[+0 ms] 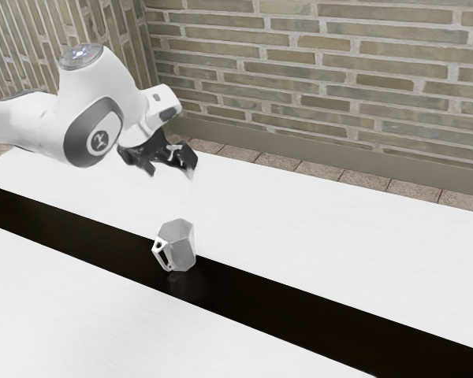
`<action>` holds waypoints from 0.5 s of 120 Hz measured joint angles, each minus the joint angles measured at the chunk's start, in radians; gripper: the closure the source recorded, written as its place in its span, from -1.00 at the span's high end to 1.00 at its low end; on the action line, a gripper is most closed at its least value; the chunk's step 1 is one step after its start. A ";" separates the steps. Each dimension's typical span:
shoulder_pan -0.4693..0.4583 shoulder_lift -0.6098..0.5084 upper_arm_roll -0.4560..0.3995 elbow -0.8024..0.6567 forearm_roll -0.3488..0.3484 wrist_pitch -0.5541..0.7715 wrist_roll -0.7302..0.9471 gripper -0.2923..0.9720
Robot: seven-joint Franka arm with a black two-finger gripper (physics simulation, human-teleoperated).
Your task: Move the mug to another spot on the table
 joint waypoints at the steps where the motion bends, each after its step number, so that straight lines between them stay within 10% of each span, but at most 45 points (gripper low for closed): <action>1: -0.018 0.002 0.020 0.016 -0.002 -0.020 0.004 0.53; 23: -0.336 0.093 0.375 0.386 0.018 -0.429 0.092 0.53; 60: -0.336 0.111 0.368 0.526 0.047 -0.754 0.182 0.54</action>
